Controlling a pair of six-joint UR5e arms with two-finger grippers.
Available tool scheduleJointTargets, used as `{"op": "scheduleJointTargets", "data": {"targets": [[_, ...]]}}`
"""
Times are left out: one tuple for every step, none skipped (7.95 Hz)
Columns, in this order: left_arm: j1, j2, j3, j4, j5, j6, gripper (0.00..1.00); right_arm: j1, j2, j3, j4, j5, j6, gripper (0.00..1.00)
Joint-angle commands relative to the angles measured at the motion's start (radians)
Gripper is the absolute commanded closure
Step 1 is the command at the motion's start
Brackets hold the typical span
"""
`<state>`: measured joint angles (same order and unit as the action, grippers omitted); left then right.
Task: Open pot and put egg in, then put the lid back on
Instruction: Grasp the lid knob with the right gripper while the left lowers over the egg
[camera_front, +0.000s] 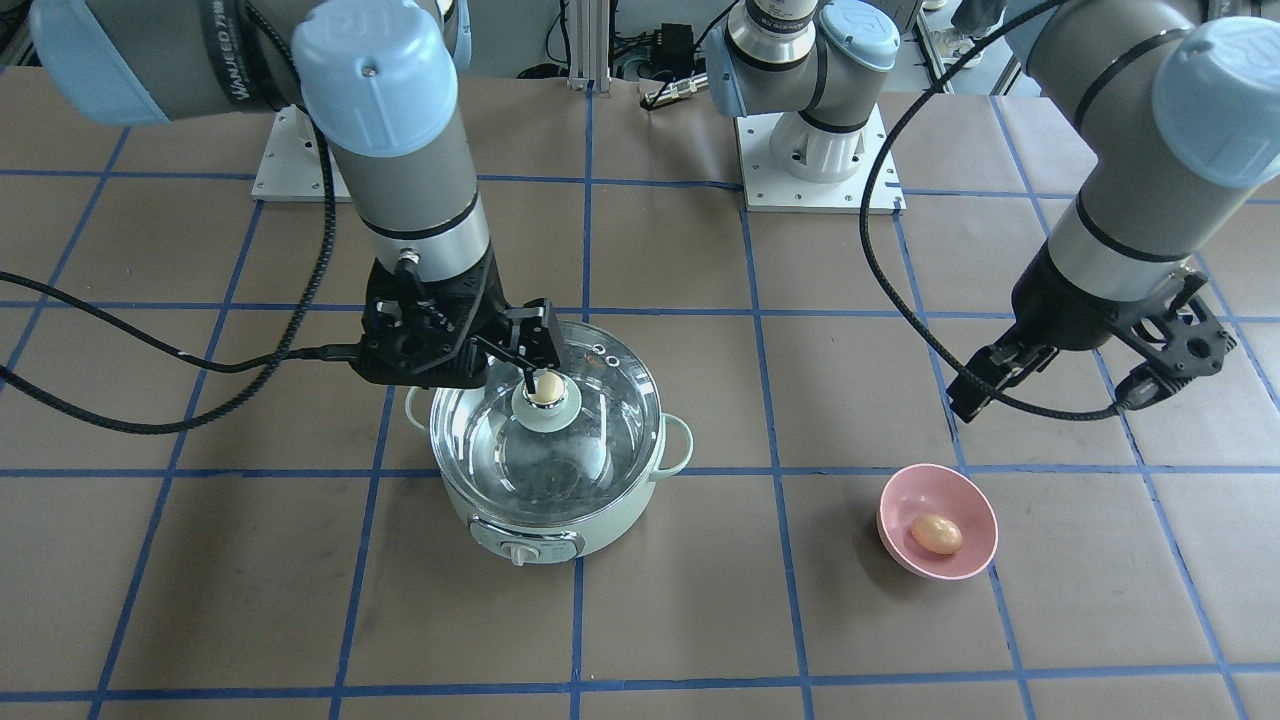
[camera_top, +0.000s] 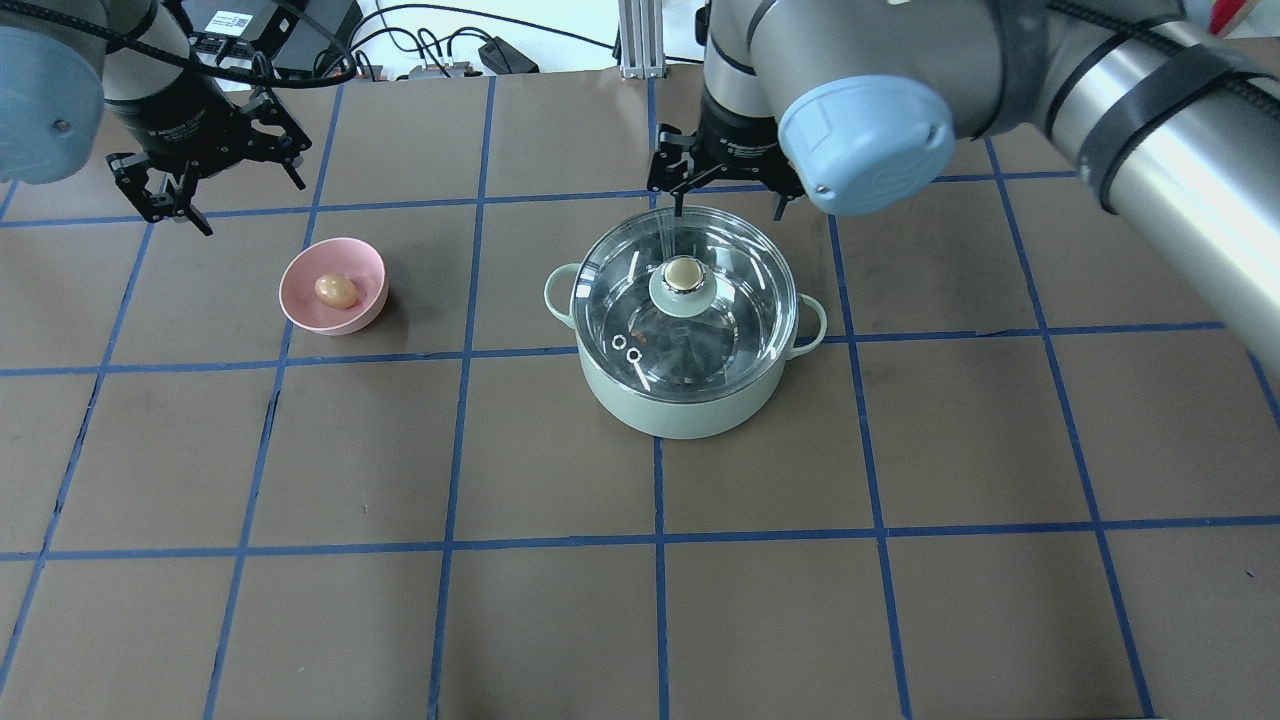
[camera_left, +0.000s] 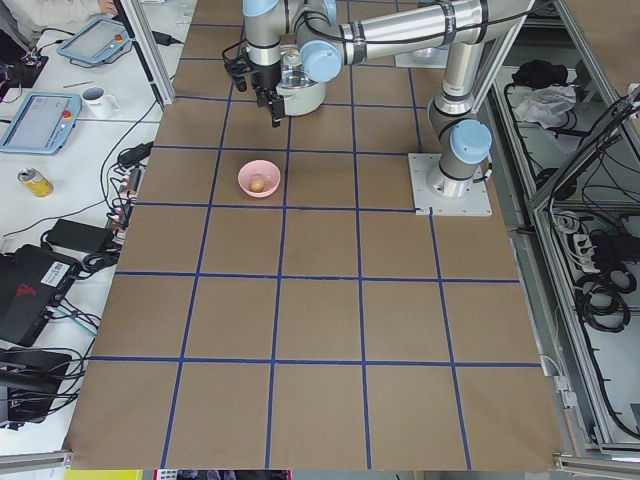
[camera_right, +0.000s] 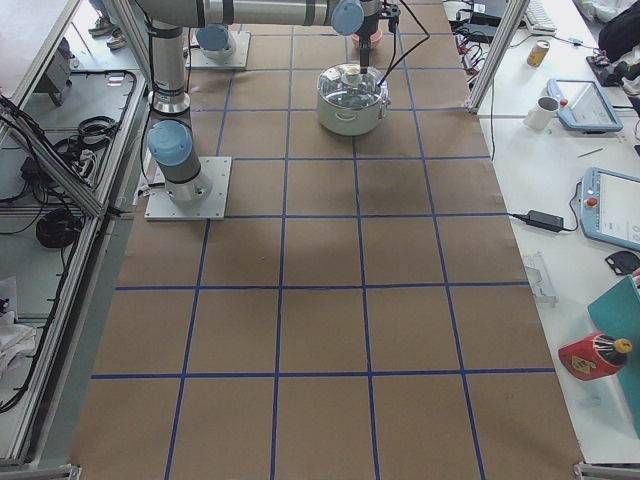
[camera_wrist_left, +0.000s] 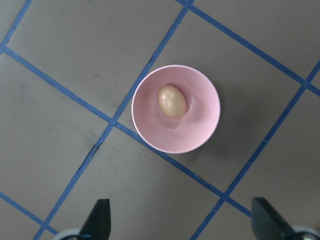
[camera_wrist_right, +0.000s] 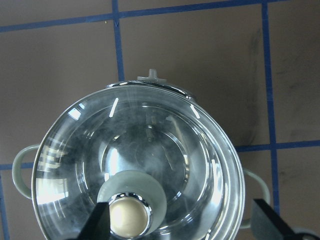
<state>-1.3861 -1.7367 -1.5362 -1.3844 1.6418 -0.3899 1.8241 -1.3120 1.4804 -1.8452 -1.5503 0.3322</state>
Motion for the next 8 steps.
{"op": "scheduleJointTargets", "data": {"targets": [[0.002, -0.113, -0.021, 0.119, 0.004, -0.138, 0.00, 0.069, 0.072, 0.001, -0.089, 0.006, 0.127, 0.00], [0.002, -0.139, -0.050, 0.230, 0.003, -0.141, 0.00, 0.072, 0.079, 0.009, -0.086, 0.006, 0.166, 0.00], [0.010, -0.164, -0.073, 0.310, -0.005, -0.165, 0.00, 0.073, 0.082, 0.015, -0.077, -0.004, 0.166, 0.00], [0.028, -0.188, -0.076, 0.312, -0.005, -0.173, 0.00, 0.073, 0.082, 0.026, -0.053, -0.010, 0.165, 0.00], [0.050, -0.202, -0.076, 0.321, -0.005, -0.188, 0.00, 0.073, 0.083, 0.032, -0.040, -0.011, 0.168, 0.00], [0.053, -0.228, -0.076, 0.352, -0.005, -0.287, 0.00, 0.073, 0.083, 0.035, -0.025, -0.010, 0.168, 0.00], [0.053, -0.240, -0.076, 0.358, -0.005, -0.315, 0.00, 0.073, 0.083, 0.037, -0.020, -0.007, 0.169, 0.00], [0.053, -0.245, -0.078, 0.357, -0.010, -0.335, 0.00, 0.073, 0.083, 0.038, -0.019, -0.002, 0.180, 0.04]]}}
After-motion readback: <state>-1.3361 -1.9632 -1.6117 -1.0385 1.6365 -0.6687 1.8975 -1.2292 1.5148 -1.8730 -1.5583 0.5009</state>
